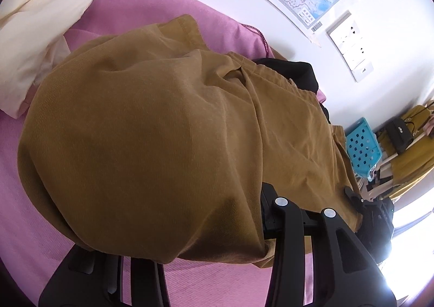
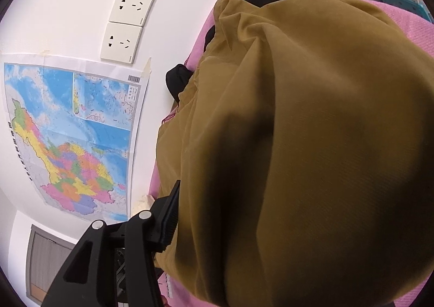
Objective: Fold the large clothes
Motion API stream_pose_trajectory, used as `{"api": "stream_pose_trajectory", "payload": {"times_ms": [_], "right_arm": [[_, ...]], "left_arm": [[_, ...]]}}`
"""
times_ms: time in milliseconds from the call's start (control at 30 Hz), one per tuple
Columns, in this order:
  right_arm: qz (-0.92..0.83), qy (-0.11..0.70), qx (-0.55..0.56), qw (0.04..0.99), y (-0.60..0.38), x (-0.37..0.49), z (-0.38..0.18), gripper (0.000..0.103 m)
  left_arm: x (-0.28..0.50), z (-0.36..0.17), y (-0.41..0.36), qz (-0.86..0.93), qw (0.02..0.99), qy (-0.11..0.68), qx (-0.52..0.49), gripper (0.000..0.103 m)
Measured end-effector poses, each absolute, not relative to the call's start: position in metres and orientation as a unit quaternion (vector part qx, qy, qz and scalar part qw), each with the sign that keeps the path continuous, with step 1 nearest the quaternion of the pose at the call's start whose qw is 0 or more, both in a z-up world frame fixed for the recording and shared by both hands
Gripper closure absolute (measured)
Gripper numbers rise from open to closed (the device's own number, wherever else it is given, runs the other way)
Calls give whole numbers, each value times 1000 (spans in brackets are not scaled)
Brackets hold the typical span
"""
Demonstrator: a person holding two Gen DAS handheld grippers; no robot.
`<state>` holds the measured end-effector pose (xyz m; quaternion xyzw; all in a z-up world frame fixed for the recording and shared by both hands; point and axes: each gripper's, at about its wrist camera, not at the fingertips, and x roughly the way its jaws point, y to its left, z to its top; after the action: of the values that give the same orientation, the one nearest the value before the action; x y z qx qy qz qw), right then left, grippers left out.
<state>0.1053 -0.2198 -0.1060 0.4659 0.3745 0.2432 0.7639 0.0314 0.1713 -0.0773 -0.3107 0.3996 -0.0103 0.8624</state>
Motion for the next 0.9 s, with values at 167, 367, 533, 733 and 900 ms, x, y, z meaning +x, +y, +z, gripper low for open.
{"api": "stream_pose_trajectory", "payload": {"times_ms": [167,367,533,733,900], "right_arm": [[240,383,457,766,-219,110,-109,72],[246,380,436,778,-216,109,-102,80],[250,382,416,786,-212,109,-97,81],[260,388,404,786,-209,110,-93,82],[281,376,391,791,-208,106,-74,87]], "left_arm": [[38,-80,175,-15,854,412,-318,61],[46,-92,185,-35,831,433,-348,52],[47,-94,185,-43,830,432,-351,51],[46,-89,184,-41,836,426,-343,61],[42,-59,177,-40,861,407,-302,67]]}}
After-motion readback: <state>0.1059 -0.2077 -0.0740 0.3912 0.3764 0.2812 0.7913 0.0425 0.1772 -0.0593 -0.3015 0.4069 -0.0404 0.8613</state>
